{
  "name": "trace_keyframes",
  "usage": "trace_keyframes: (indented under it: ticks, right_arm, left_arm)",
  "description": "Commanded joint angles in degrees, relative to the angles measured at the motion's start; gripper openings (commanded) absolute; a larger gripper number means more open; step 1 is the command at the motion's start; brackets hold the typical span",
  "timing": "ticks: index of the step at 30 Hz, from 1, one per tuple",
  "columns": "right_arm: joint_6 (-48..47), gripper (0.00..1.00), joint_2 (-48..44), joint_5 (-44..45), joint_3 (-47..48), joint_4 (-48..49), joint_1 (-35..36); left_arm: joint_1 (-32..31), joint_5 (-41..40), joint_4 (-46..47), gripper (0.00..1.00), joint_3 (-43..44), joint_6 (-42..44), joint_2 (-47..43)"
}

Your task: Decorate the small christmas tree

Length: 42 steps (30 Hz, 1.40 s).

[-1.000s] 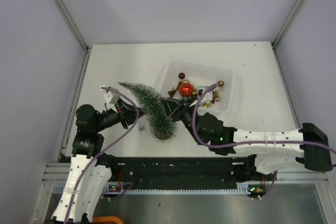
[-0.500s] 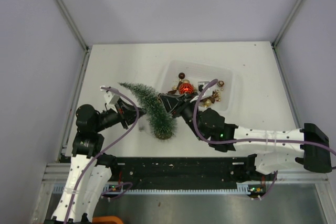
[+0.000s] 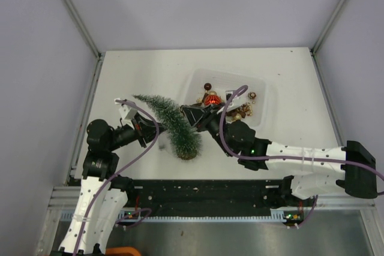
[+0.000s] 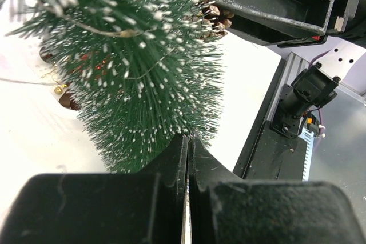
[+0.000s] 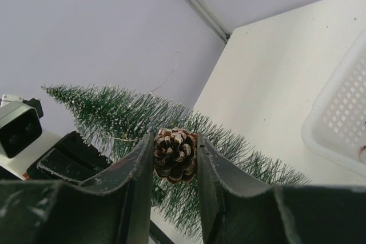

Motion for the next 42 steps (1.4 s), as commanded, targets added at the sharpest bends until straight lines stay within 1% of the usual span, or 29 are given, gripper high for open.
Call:
trace_keyframes:
  ticks: [1, 6, 12, 19, 26, 32, 34, 38, 42]
  right_arm:
    - [3.37, 0.0, 0.49, -1.97, 1.74, 0.38, -0.4]
    - [5.92, 0.0, 0.32, -2.5, -0.28, -0.23, -0.49]
    - [8.12, 0.0, -1.79, -1.62, -3.36, -1.9, -0.49]
    - [9.18, 0.0, -4.61, -0.74, -7.06, -1.73, -0.49]
    - [8.48, 0.0, -3.2, -2.67, -6.36, 1.51, -0.49]
    - [8.38, 0.01, 0.93, -6.01, -2.49, 3.81, -0.4]
    - [8.47, 0.06, 1.19, -6.1, -2.13, 3.37, -0.4]
    - [9.79, 0.22, -0.91, -4.08, -4.94, 1.35, -0.4]
    - [10.49, 0.35, -4.51, -2.33, -7.84, -1.02, -0.4]
  left_arm:
    - [-0.26, 0.94, 1.01, 0.0, 0.49, 1.22, -0.3]
    - [-0.26, 0.86, 1.09, 0.0, 0.48, 1.39, -0.21]
    - [-0.26, 0.77, 1.62, 0.0, 0.31, 1.3, -0.21]
    - [-0.26, 0.77, 2.23, 0.0, -0.48, 0.87, -0.3]
    - [-0.26, 0.86, 2.32, 0.0, -0.66, 0.69, -0.56]
    - [-0.26, 0.77, 2.68, 0.0, -1.01, 0.78, -0.65]
    - [-0.26, 0.86, 2.67, 0.0, -1.01, 0.87, -0.65]
    - [-0.26, 0.86, 2.59, 0.0, -1.36, 1.04, -0.82]
    - [-0.26, 0.77, 2.68, 0.0, -1.8, 0.95, -1.09]
